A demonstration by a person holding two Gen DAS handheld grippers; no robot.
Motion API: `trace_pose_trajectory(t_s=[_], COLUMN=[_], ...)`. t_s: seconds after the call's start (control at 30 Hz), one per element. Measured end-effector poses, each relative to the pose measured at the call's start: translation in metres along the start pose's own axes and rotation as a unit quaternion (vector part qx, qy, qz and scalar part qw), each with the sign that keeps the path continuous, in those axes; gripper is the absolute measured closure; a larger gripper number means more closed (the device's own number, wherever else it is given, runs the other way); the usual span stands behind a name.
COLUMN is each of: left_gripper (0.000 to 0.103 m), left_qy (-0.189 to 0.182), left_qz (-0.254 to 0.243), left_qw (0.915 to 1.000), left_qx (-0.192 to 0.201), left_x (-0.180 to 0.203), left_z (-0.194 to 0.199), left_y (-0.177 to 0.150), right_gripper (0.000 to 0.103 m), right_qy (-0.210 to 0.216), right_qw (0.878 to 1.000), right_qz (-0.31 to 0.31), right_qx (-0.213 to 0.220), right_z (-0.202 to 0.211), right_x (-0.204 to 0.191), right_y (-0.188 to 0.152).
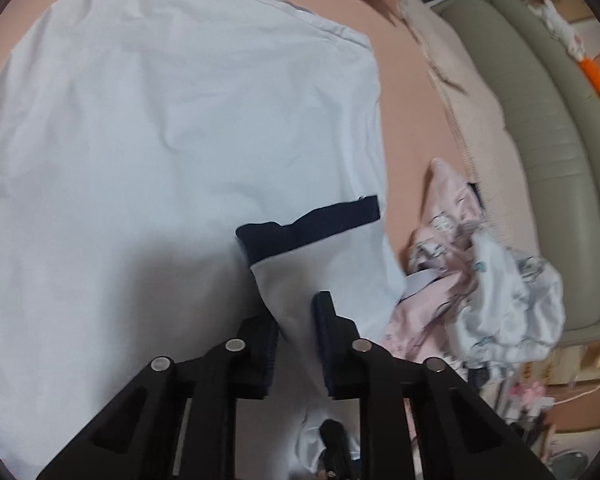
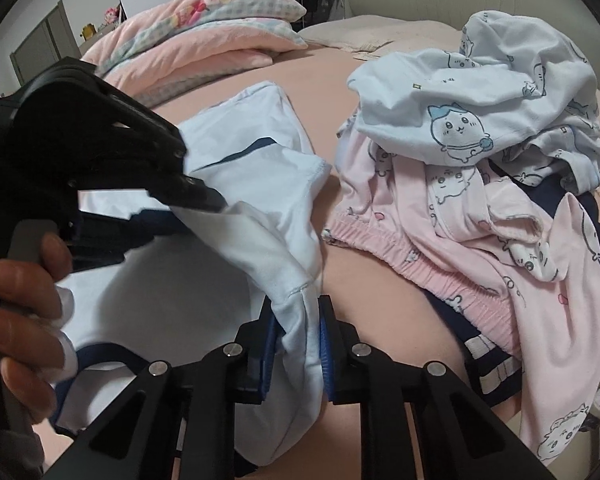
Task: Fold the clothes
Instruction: 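Close both tools on the navy-trimmed sleeve edge of the shirt, then lift the gripped sleeve with both tools and fold it over the shirt body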
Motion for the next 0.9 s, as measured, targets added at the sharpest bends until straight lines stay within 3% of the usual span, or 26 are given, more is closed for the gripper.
trace_pose_trajectory(t_s=[0.4,0.67,0.9], left_gripper=[0.099,0.099,0.099], left_qy=[-0.033,-0.029,0.000], left_qz=[0.031,0.029,0.000], left_qw=[0.9989,0.9991,1.0000], left_qx=[0.015,0.012,0.008], left_x=[-0.013,-0.017,-0.013], left_z=[0.012,0.017,0.018], left_y=[-0.009,-0.018,-0.027], right_gripper=[0.086,0.086,0.086], right_qy=[-0.062,-0.048,-0.014], right_qw=[0.997,0.998,0.998], right_qz=[-0.037,-0.035,-0.052], right_qx=[-0.010,-0.015,-0.038], right_z=[0.001,0.013,0.019], right_x=[0.028,0.037,0.049], right_y=[-0.004,-0.013,-0.010])
Point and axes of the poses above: each gripper's, at about its wrist camera, not at the fingertips, and z roughly against the way its jaws point, x to its right, y to its top, the point moved 2 cm from there along -z, roughly the way its jaws point, and after that the axes turned 6 degrees about -x, right-handed, at the moved point
